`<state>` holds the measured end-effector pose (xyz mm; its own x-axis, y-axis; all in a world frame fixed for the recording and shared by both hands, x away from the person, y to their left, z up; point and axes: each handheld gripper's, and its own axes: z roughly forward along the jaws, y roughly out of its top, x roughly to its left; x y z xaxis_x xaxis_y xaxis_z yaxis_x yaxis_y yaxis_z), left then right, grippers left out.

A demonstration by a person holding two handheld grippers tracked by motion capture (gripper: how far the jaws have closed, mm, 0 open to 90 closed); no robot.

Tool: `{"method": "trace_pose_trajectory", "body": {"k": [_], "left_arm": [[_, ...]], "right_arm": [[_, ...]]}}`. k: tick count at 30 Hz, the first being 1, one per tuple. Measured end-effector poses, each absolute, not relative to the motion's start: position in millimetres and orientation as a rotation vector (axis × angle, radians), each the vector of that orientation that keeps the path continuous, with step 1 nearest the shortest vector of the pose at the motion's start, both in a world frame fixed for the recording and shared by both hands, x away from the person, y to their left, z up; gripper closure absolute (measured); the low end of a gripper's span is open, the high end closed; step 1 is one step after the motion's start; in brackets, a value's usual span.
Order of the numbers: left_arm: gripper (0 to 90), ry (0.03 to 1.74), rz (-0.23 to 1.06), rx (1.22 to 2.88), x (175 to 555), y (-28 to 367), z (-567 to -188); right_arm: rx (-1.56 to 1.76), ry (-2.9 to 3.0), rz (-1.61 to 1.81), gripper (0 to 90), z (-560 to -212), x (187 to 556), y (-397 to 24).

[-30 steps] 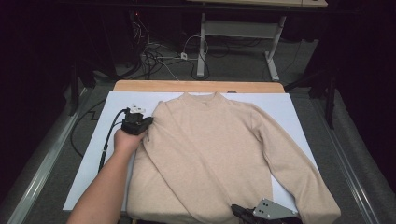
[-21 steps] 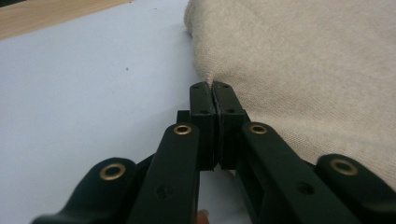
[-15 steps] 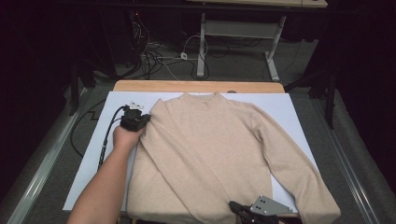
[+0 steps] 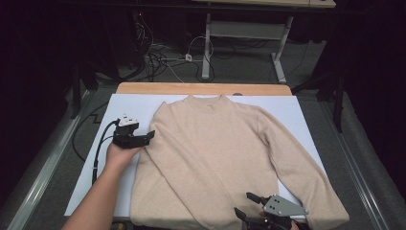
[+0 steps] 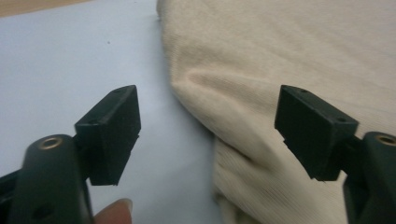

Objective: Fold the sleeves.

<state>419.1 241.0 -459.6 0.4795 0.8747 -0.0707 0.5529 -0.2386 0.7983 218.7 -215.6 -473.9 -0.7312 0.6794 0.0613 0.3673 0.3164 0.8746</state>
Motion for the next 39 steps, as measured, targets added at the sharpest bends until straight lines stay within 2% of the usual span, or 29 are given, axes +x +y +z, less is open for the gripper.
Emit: {"method": "trace_pose_trajectory", "body": {"k": [9, 12, 21, 36, 39], "left_arm": [[0.1, 1.179, 0.487, 1.89, 366, 242, -461], [0.0, 1.181, 0.493, 1.892, 348, 243, -465], [0.0, 1.153, 0.5, 1.891, 304, 245, -476], [0.0, 1.082, 0.5, 1.9, 297, 240, -484], [0.0, 1.086, 0.511, 1.859, 295, 243, -485]], "right_arm": [[0.932, 2.203, 1.389, 5.0, -466, 246, -213], [0.958, 2.181, 1.387, 0.1, -466, 256, -214], [0.966, 2.153, 1.36, 0.1, -465, 274, -216], [1.116, 2.034, 1.285, 0.1, -462, 279, -268], [1.166, 1.989, 1.275, 0.1, -460, 279, -283]]}}
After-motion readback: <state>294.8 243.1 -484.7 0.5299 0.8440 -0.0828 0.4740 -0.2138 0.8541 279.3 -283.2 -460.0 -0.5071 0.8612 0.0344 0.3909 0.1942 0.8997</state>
